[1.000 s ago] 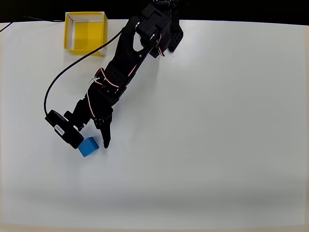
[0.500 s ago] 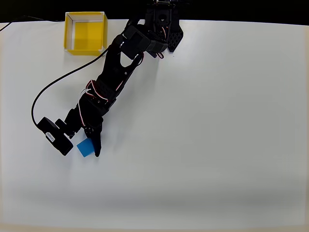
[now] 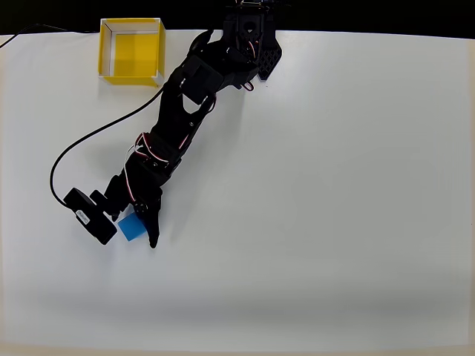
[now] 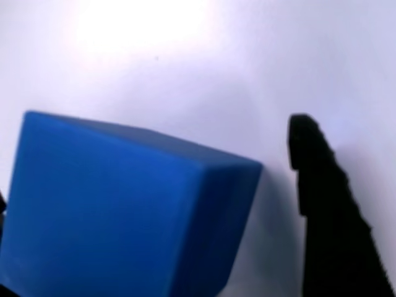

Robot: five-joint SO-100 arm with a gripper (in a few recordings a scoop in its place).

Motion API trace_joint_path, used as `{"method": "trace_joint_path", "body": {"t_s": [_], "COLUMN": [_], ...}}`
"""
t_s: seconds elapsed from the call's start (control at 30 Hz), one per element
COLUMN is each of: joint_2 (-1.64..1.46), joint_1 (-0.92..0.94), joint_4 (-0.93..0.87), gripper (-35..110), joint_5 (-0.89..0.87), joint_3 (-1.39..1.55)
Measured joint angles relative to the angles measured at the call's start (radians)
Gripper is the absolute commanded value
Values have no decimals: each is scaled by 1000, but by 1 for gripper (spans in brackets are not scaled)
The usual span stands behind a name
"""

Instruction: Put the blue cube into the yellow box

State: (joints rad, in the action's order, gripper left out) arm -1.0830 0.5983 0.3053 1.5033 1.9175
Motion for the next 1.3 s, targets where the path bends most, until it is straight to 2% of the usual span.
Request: {"method": "trace_joint_path", "body": {"t_s": [0.17, 0.6, 0.83, 1.1, 1.3], "joint_2": [20, 41, 41, 41, 40], "joint_1": [-11, -12, -12, -12, -3], "joint_4": [18, 20, 15, 2, -58], "gripper": [32, 27, 19, 15, 14], "joint_5": [0, 21, 28, 28, 55], "joint_3": [0, -18, -32, -52, -64]}}
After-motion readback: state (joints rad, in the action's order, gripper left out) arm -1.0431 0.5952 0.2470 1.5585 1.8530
